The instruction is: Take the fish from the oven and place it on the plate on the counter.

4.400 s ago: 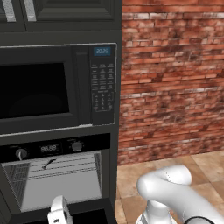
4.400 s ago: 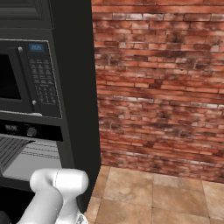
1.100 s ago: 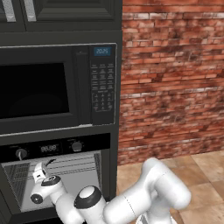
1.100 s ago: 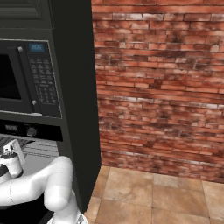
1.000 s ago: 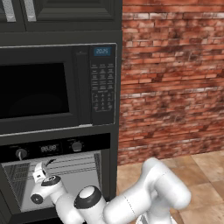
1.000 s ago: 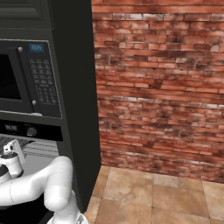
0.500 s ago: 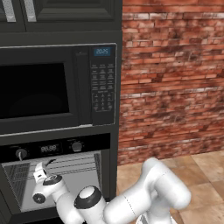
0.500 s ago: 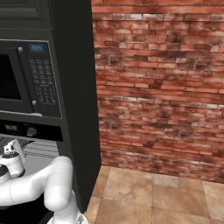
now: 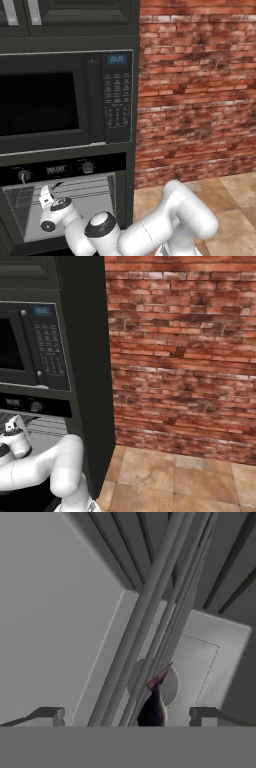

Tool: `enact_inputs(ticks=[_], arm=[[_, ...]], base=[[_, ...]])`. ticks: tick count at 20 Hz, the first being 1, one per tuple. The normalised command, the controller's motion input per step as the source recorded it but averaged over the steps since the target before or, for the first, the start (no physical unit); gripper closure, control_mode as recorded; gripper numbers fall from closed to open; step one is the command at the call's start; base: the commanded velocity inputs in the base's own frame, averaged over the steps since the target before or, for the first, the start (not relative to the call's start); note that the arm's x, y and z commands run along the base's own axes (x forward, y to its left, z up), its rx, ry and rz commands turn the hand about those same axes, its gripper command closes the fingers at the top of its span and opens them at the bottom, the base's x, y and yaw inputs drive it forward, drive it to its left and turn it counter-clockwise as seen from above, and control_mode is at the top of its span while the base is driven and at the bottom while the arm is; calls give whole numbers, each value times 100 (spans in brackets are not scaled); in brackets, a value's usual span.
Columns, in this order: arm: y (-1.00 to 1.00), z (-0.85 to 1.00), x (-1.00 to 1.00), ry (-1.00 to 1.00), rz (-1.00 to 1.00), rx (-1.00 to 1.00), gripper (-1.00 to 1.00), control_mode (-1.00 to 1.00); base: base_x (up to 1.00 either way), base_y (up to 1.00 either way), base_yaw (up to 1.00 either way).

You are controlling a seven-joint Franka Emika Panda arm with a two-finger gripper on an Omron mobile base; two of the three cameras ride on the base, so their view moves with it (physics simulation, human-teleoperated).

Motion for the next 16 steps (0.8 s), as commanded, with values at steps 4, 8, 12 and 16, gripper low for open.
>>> enact_inputs(ticks=[4,8,12,16], arm=[[0,-100,51,-34,0,4,-100,-100],[0,-100,54,-32,0,2,-100,-100],[0,-98,39,-25,-1,0,-100,-100],[5,-79,29,-22,0,3,-100,-100]], base=[[0,0,0],[0,0,0],[0,0,0],[0,0,0]])
